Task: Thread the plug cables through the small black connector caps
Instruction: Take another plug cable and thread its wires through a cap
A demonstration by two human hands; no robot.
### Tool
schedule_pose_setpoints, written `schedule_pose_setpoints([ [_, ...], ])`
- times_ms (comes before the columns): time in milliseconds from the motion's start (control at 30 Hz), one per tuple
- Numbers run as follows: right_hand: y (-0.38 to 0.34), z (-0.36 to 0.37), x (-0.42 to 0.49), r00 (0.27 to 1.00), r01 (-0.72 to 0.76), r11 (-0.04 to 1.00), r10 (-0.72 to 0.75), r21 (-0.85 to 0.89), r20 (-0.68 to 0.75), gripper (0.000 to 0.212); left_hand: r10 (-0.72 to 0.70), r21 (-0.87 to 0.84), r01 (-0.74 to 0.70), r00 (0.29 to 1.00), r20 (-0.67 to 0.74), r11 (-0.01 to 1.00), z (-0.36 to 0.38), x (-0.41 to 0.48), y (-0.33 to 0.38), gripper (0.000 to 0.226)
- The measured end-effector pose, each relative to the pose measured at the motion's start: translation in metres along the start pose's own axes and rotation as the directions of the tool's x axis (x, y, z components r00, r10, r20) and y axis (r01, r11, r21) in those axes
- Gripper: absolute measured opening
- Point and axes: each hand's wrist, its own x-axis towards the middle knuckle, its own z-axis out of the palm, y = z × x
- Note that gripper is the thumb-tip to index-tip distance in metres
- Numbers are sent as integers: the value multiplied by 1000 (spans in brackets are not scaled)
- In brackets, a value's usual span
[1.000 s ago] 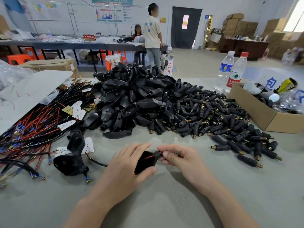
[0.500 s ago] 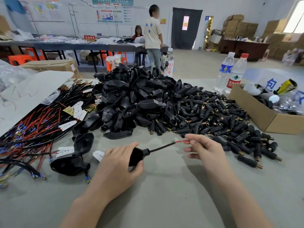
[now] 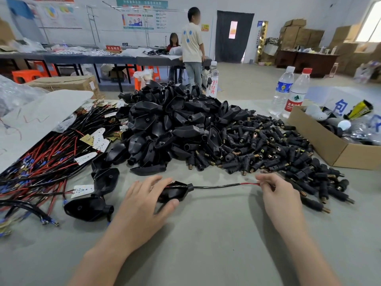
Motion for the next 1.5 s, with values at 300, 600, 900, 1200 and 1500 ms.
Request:
schedule_pose_setpoints([
  [300, -24, 26, -23, 950, 311, 921, -296, -233, 95, 24, -205, -195, 196, 978, -31, 961, -9, -1, -23, 47],
  [600, -48, 78, -41, 759, 583, 807, -502, -91, 415, 40, -160, -161, 145, 984, -84, 976, -3, 4, -29, 23],
  [900, -44, 68, -38, 776, 489, 872, -450, 28, 442, 31, -159, -388, 61, 961, -225, 920, -17, 0, -10, 23],
  [1200, -38, 55, -32, 730, 505, 863, -444, 28, 520, 29, -31, -362, -62, 969, -244, 930, -17, -1, -5, 20],
  [1500, -41, 52, -34, 721, 501, 865, -443, 42, 533, 27, 35, -360, -94, 985, -168, 928, -4, -1, 2, 21],
])
